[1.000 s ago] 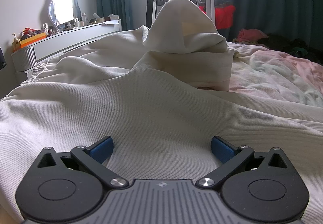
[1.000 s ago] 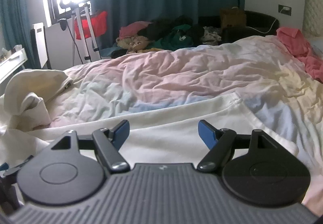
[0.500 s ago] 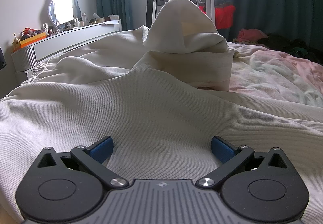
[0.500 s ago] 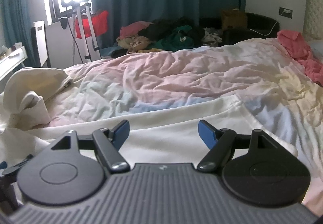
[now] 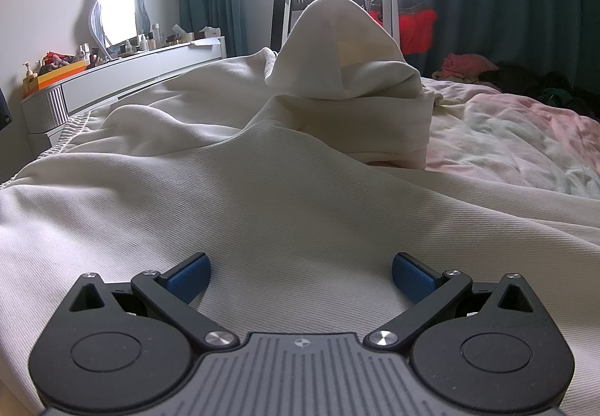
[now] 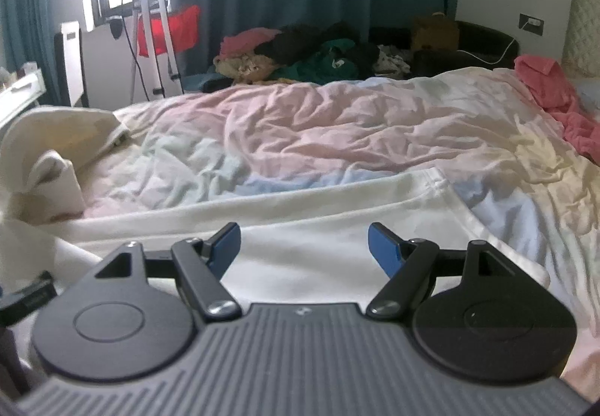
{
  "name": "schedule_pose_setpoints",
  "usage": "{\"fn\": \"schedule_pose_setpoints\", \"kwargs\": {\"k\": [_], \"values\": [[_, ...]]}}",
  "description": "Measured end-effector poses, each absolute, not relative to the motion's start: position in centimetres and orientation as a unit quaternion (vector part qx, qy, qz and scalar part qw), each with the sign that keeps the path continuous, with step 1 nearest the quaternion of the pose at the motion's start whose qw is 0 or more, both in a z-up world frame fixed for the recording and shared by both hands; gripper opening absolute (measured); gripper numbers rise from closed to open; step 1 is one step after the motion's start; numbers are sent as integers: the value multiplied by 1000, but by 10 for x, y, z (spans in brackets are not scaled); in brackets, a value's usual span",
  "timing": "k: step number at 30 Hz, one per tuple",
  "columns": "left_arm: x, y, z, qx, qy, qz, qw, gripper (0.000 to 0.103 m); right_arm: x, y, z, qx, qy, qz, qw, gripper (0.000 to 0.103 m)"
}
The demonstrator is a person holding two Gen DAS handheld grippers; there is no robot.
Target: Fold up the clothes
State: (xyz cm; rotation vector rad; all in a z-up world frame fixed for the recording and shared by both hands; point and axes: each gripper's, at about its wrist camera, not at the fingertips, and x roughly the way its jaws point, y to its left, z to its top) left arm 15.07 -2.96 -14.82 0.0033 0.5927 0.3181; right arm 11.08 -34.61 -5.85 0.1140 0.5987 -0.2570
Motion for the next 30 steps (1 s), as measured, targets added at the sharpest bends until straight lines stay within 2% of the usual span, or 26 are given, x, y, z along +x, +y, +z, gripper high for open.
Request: {"fn": "schedule_pose_setpoints", "kwargs": {"k": [8,25,30], "values": [[151,-29,-148,2,291,156,944,103,113,-353,-54,97,287,-105,947,77],[153,-33,-150,10,287,161,944,103,124,-324,-51,74,283,-70,954,77],[152,-31,-150,7,286,160,945,103,123,-324,-49,98,278,-55,954,77]]}}
